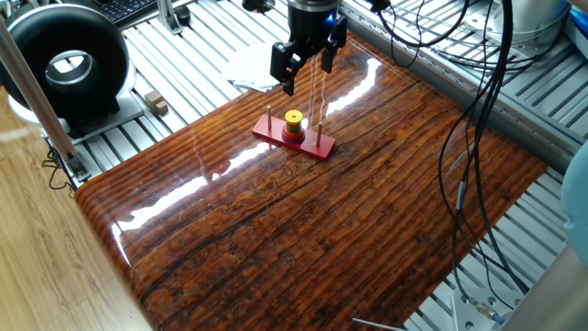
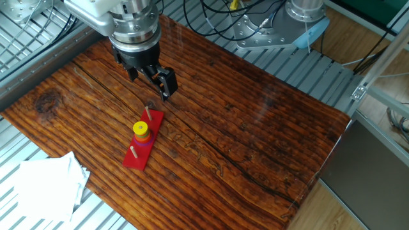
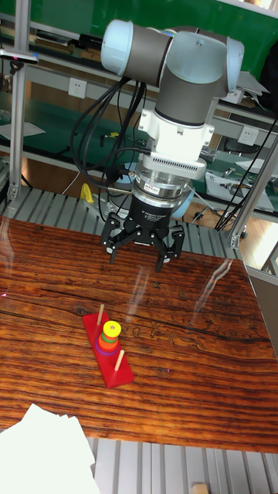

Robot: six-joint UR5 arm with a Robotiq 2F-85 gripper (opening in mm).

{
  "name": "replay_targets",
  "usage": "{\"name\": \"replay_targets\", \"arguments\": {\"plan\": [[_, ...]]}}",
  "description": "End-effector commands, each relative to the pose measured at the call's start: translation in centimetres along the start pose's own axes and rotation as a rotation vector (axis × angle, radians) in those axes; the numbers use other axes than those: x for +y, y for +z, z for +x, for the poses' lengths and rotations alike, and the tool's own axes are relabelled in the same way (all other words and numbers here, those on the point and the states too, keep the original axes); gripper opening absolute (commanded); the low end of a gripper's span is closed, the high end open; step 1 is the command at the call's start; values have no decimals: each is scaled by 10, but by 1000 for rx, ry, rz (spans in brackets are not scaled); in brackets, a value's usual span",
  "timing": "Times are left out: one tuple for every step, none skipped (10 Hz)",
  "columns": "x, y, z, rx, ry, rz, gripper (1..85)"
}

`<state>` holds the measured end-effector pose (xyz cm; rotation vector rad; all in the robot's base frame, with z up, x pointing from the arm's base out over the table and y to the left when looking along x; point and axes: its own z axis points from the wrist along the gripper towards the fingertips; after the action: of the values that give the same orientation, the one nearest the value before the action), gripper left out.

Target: Take out one Hanoi block and throw it aside

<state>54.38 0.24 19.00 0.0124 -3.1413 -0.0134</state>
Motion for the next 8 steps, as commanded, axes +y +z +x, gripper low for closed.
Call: {"name": "replay_targets", "arguments": {"plan": [[-19, -4, -41, -159, 34, 82, 10], [-20, -3, -41, -161, 36, 83, 10], [-20, -3, -41, -161, 37, 83, 10], [-20, -3, -41, -161, 39, 85, 10], [-20, -3, -41, -161, 39, 85, 10], [-19, -2, -41, -159, 39, 83, 10], [-18, -1, -37, -144, 35, 84, 10], [-11, 3, -29, -115, 22, 76, 10]]}}
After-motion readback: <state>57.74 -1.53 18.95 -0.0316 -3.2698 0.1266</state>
